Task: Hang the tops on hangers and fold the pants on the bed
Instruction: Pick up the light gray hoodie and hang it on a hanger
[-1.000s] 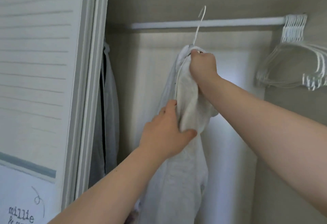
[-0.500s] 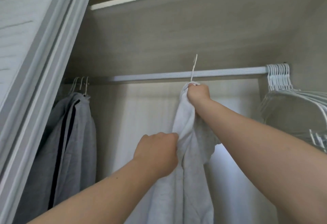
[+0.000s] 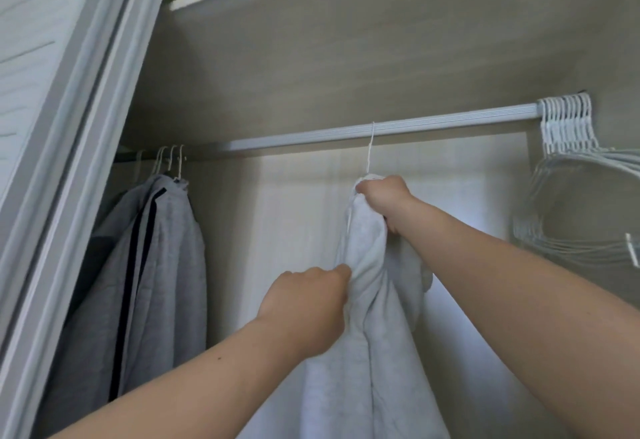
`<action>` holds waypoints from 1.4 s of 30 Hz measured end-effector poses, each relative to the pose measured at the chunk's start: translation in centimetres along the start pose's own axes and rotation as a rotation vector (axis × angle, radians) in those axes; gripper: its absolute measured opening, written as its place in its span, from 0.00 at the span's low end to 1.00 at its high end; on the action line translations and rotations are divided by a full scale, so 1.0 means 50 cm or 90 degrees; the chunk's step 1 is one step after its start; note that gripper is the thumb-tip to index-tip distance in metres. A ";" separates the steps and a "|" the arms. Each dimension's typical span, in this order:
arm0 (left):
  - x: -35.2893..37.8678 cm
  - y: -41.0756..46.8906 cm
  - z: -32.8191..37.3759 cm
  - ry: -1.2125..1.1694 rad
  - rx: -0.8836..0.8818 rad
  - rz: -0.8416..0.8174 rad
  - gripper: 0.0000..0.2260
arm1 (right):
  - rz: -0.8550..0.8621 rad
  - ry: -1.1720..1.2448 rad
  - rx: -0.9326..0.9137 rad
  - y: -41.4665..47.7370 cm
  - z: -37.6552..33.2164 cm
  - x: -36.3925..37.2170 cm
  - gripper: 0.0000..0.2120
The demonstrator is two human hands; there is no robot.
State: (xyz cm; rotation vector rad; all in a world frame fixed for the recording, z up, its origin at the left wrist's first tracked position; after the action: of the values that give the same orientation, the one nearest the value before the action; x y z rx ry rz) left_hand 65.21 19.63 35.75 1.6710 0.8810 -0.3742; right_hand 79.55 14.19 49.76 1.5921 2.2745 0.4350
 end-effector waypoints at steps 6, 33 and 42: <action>0.021 -0.061 0.016 -0.342 -0.095 -0.062 0.17 | -0.031 -0.220 -0.110 -0.093 0.019 0.010 0.10; -0.087 -0.238 -0.034 -0.134 -0.106 -0.164 0.10 | -0.014 -0.391 -0.268 -0.247 -0.007 0.044 0.06; -0.049 -0.221 -0.130 -0.067 -0.209 -0.231 0.07 | -0.123 -0.327 -0.310 -0.156 0.026 0.207 0.11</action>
State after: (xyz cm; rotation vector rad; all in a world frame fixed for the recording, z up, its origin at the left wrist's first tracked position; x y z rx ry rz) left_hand 54.34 25.55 31.60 1.1800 1.1040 -0.5265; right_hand 70.22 21.46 44.30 1.0766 1.7411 0.4268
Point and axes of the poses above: each hand's wrist, its own y-axis towards the middle knuckle, its own x-axis out of the palm, z = x × y, the point moved 2 cm from there along y, towards the middle knuckle, and after that the axes turned 15 degrees about x, right-handed, at the moved point
